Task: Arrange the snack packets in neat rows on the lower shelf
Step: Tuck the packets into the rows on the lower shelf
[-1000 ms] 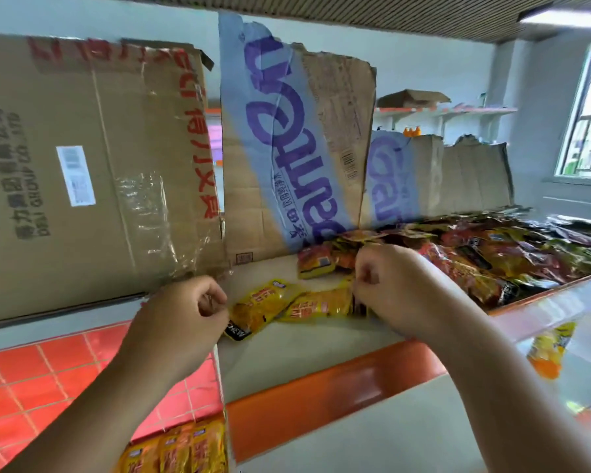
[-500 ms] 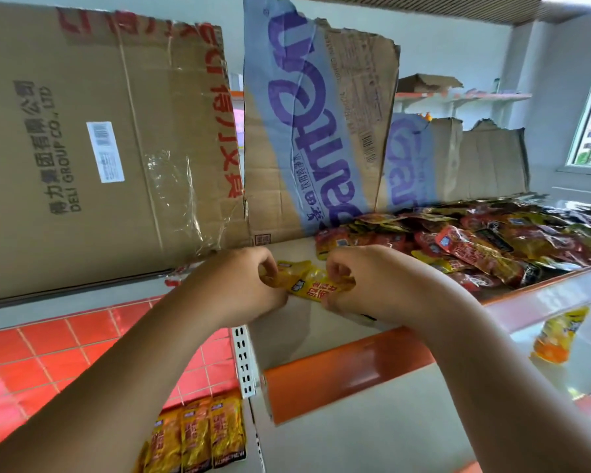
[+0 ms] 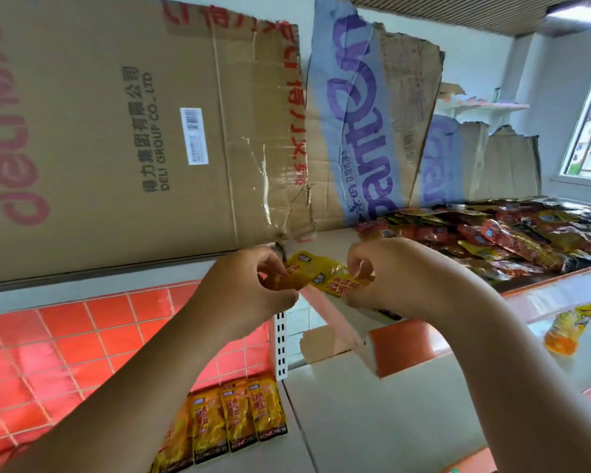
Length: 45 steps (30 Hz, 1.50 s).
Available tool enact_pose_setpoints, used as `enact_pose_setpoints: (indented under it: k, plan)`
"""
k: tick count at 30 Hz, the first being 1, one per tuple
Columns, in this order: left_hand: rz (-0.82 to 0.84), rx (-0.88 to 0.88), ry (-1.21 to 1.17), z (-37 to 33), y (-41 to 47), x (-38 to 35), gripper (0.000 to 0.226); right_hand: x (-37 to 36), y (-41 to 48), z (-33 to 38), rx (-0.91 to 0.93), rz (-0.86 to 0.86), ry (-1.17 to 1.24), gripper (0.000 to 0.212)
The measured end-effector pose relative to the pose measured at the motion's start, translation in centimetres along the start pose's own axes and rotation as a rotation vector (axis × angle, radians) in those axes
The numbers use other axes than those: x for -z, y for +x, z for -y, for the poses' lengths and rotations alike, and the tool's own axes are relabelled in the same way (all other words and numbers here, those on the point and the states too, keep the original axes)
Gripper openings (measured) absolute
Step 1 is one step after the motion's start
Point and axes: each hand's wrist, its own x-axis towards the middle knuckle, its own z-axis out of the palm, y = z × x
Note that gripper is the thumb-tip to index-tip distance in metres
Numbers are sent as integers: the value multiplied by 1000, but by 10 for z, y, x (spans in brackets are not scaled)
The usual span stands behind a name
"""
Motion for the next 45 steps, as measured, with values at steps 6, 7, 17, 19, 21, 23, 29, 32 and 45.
enact_pose_setpoints:
  k: [6, 7, 17, 19, 21, 23, 29, 32, 45]
  plan:
    - [-91, -5, -106, 93, -68, 50, 23, -31, -6, 108, 9, 60, -58, 25]
    - [-104, 12, -117, 112, -81, 59, 23, -44, -4, 128, 10, 81, -55, 26]
    - [-193, 220, -71, 275, -190, 75, 36, -224, -6, 236, -156, 201, 263, 38]
    - [-179, 250, -79, 296, -208, 64, 36, -260, -11, 244, -166, 198, 300, 48]
    - [-179, 285, -71, 309, -223, 50, 39, -288, -18, 245, -188, 173, 292, 48]
    - [-174, 314, -36, 321, -234, 34, 47, -311, -26, 245, -228, 193, 283, 40]
    - [-154, 377, 51, 329, -244, -12, 61, -359, -37, 229, -252, 217, 270, 38]
    - [-136, 411, 123, 329, -234, -27, 57, -370, -32, 219, -248, 222, 243, 40]
    - [-154, 456, 310, 322, -168, -67, 54, -393, 0, 178, -129, 191, 264, 53]
